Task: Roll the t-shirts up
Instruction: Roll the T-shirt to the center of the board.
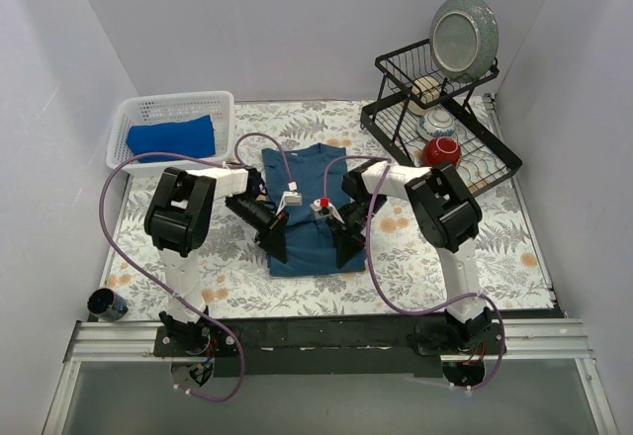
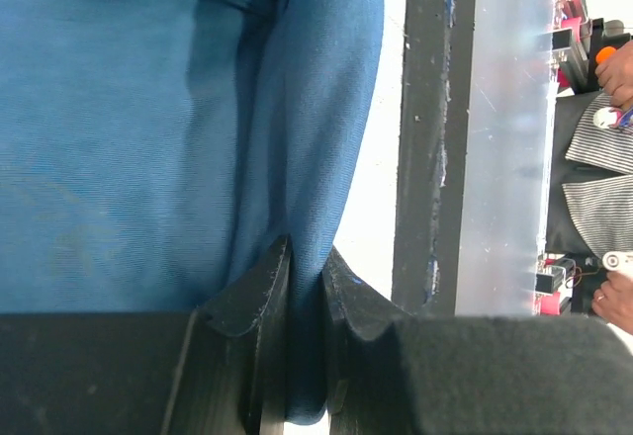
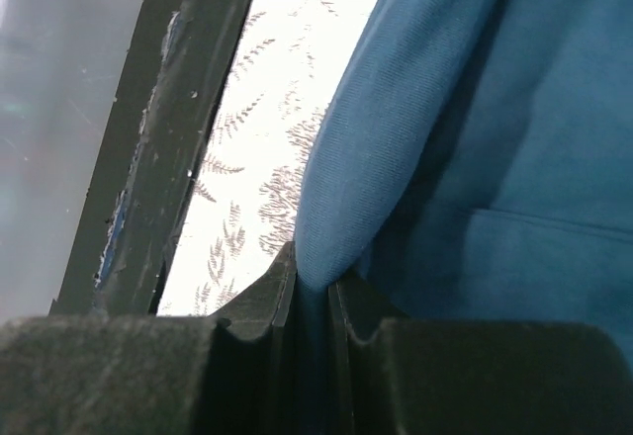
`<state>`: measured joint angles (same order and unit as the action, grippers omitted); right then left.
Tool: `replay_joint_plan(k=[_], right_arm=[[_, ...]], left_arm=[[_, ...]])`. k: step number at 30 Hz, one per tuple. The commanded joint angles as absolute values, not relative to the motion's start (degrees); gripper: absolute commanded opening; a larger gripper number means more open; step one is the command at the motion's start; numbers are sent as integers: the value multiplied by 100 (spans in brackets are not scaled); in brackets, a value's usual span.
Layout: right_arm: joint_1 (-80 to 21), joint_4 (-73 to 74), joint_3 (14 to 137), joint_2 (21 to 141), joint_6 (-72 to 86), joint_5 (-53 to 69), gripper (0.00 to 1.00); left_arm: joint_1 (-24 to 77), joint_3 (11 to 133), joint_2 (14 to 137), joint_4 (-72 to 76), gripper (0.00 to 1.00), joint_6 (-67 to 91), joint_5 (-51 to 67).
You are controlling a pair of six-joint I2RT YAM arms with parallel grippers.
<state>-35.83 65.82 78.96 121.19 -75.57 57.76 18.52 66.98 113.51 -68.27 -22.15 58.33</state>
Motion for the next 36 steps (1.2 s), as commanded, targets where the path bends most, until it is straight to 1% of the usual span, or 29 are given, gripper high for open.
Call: replay_joint_plan(k=[1, 6, 8, 9, 10, 12, 13, 14, 15, 16, 17, 18, 19, 21, 22, 25, 28, 31, 36], right_arm=[[-3305, 7462, 8261, 12505, -7673, 5230, 4], [-3296, 7471, 8657, 12919, -7524, 5168, 5], [-3296, 7471, 8841, 13130, -7436, 5107, 5], [-3296, 7471, 8903, 13209, -7401, 5080, 6], [-3305, 7479, 9025, 13367, -7366, 5028, 6], [-3305, 7479, 9123, 13499, -7260, 4992, 6], [-3296, 7479, 9210, 13604, -7242, 4975, 7], [-3305, 7479, 9254, 13649, -7216, 4966, 7], [-3305, 7471, 9316, 13693, -7146, 4966, 7], [-3296, 7479, 9369, 13824, -7059, 4957, 7], [-3305, 7479, 9561, 13903, -6945, 4948, 7], [-3305, 7471, 9632, 14044, -6752, 4948, 7], [-3296, 7479, 9702, 14115, -6663, 4957, 7], [-3296, 7471, 9983, 14351, -6435, 4957, 7], [-3305, 7471, 10071, 14431, -6251, 4948, 7], [-3296, 7462, 10300, 14686, -5987, 4974, 7], [-3305, 7444, 10546, 14914, -5784, 4948, 7], [-3322, 7356, 10573, 14941, -5651, 4904, 7], [-3331, 7427, 10617, 14977, -5678, 4887, 7]], left_arm=[[1521, 6900, 11478, -7014, 0, -2575, 5230], [1450, 6829, 11540, -6829, 2, -2637, 5001], [1415, 6724, 11514, -6654, 5, -2593, 4843], [1398, 6671, 11470, -6566, 10, -2567, 4773], [1363, 6566, 11409, -6348, 18, -2523, 4668], [1301, 6495, 11023, -6083, 26, -2278, 4632], [1292, 6460, 10804, -5760, 33, -2172, 4571], [1292, 6399, 10584, -5574, 38, -2058, 4518], [1292, 6311, 9982, -5329, 41, -1857, 4483], [1292, 6224, 9654, -4865, 44, -1794, 4465], [1335, 5996, 9337, -4625, 50, -1732, 4395], [1466, 5855, 8638, -4371, 54, -1575, 4299], [1572, 5688, 8318, -3837, 56, -1504, 4185], [1870, 5067, 7606, -3334, 63, -1442, 4052], [1976, 4802, 6976, -2905, 64, -1407, 4034], [2574, 4080, 6226, -2646, 66, -1607, 3929], [3049, 3526, 5907, -2349, 66, -1652, 3806], [3322, 3069, 5845, -1857, 66, -1626, 3560], [3480, 2909, 6143, -1740, 63, -1705, 3542]])
